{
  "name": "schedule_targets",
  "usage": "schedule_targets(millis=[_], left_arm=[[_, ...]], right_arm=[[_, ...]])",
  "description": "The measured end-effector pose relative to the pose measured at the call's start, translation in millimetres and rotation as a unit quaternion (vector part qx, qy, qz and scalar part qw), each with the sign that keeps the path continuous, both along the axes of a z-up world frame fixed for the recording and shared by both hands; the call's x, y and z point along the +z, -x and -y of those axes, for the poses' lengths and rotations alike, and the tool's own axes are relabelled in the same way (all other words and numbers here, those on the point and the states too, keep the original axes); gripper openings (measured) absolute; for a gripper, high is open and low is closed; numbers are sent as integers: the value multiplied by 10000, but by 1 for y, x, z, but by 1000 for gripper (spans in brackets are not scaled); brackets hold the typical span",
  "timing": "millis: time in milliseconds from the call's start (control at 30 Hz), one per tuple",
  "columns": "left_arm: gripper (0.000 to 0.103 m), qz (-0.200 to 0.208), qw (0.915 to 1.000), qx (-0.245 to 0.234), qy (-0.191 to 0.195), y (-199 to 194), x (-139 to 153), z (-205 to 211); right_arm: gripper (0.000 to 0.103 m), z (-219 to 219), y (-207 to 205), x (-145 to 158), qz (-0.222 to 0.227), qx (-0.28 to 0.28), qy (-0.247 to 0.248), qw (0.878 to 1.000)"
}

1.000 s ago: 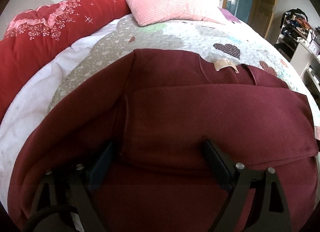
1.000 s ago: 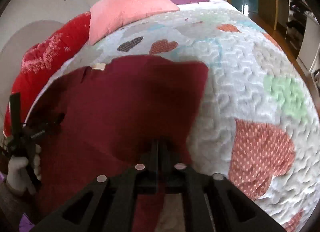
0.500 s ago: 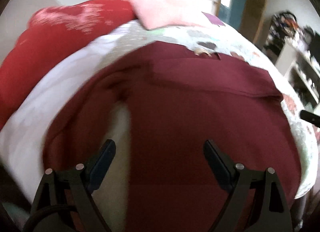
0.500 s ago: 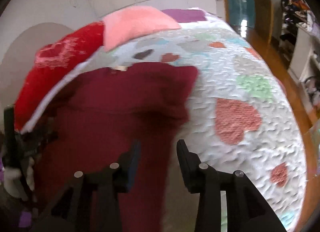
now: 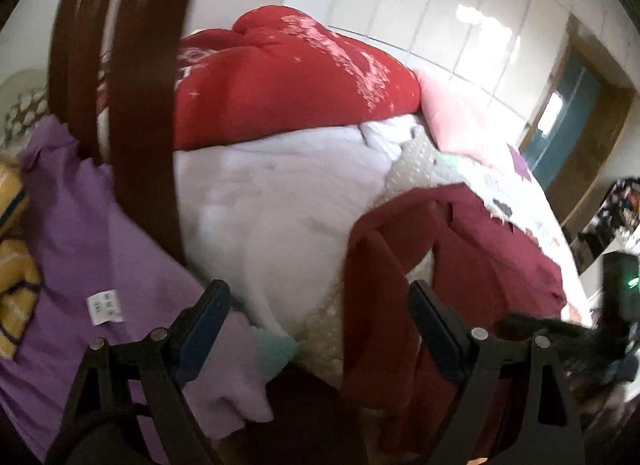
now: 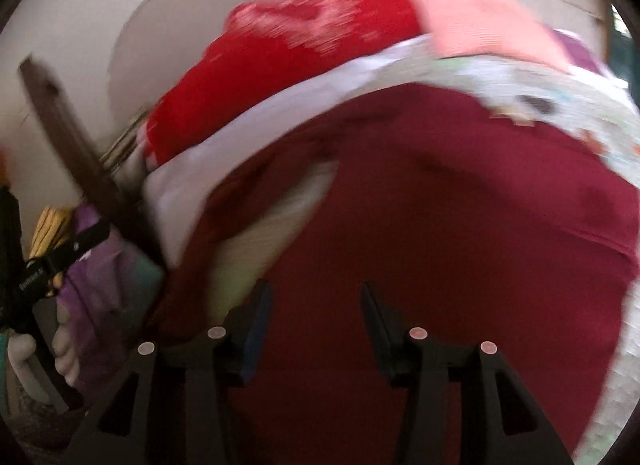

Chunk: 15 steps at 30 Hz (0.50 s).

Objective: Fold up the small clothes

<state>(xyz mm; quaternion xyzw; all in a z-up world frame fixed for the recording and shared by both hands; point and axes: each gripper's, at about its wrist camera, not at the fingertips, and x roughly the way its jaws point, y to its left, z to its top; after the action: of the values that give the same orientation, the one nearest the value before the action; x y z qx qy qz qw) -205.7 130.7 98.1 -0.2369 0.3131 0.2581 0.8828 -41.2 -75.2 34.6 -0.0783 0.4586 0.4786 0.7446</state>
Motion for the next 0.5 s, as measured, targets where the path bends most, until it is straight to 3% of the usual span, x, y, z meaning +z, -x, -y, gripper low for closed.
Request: schedule_targets(millis=[100,233,500], left_arm=[[89,138,9997,88,167,12,-1,-13],[89,206,9992,188,269,27,-5,-24],[89,266,9973,333,594,39,-22,-42]], right_arm=[[53,-43,28,-11,-12,560,142,9983],[63,-80,60,-23,114,1132,333,9930],[65,-102,84,-52,-197,1215,698,9899]])
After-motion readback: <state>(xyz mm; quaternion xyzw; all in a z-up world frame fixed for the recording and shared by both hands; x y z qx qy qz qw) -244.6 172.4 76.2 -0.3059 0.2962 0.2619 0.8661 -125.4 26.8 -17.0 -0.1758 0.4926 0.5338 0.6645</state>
